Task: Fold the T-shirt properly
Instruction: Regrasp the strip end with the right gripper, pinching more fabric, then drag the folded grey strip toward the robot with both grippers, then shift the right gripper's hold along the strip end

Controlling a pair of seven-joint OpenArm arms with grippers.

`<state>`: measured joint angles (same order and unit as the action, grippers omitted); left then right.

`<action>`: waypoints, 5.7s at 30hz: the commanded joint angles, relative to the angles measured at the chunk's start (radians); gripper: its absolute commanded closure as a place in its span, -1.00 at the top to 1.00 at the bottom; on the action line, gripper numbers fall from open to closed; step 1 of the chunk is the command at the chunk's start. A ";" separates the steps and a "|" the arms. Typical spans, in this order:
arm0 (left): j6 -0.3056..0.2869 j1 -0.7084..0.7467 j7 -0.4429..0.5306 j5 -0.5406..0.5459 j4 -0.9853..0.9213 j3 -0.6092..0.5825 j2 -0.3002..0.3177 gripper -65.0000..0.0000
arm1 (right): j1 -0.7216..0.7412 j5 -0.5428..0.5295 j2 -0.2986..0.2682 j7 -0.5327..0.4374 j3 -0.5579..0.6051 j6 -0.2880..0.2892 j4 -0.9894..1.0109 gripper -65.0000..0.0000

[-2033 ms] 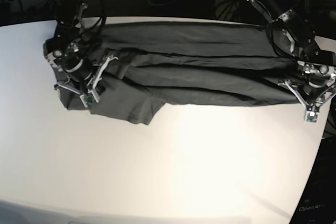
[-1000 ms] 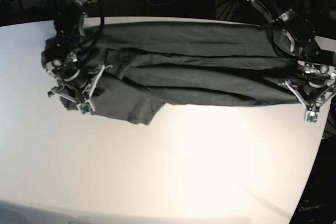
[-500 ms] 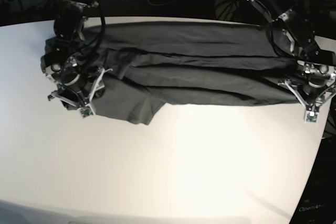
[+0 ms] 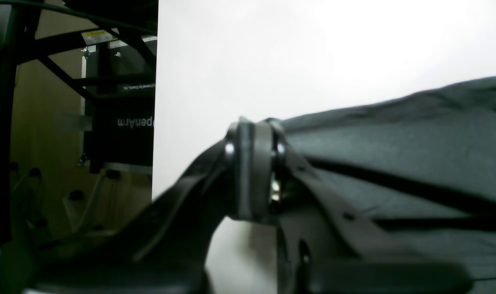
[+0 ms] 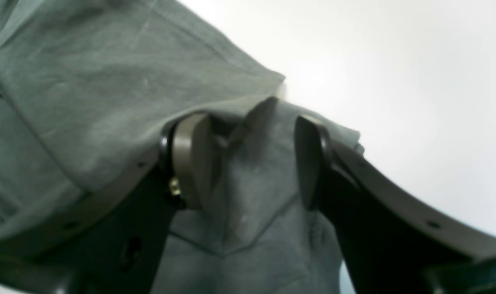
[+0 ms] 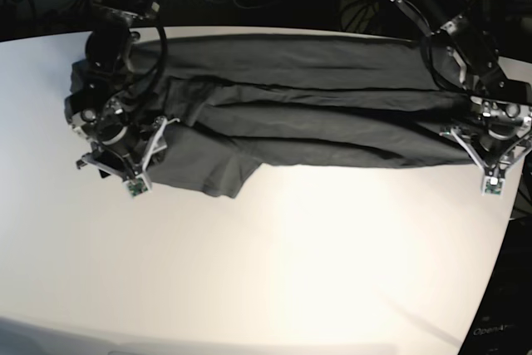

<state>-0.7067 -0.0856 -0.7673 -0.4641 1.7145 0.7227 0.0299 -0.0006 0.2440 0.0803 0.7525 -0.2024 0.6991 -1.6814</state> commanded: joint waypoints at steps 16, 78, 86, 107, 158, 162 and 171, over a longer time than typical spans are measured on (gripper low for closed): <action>0.009 -0.018 0.018 0.003 0.017 -0.002 0.009 -0.92 | 0.030 -0.099 -0.023 -0.018 0.004 -0.001 0.083 -0.02; 0.009 0.168 0.018 0.095 0.196 0.005 -0.015 -0.92 | -0.427 -0.091 -0.087 -0.032 0.002 -0.001 -0.296 -0.97; 0.009 0.209 0.019 0.155 0.196 0.053 0.000 -0.92 | -0.470 -0.091 -0.139 -0.083 -0.002 -0.001 -0.302 -0.97; 0.009 0.246 0.061 0.193 0.183 0.059 0.011 -0.92 | -0.573 0.047 -0.138 -0.304 -0.002 -0.001 -0.302 -0.97; 0.009 0.271 0.122 0.195 0.109 0.054 0.003 -0.92 | -0.565 0.047 -0.118 -0.330 0.007 -0.001 -0.293 -0.09; 0.009 0.271 0.122 0.195 0.109 0.054 0.003 -0.92 | -0.566 0.047 -0.119 -0.328 0.007 -0.001 -0.291 -0.09; 0.009 0.271 0.122 0.195 0.109 0.054 0.003 -0.92 | -0.574 0.047 -0.116 -0.331 0.008 -0.001 -0.277 -0.09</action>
<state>-0.7036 0.1940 -0.6651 -0.2790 1.8080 0.7761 0.0200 -0.5713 0.3004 -0.0330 0.4366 -0.1940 0.7033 -1.9434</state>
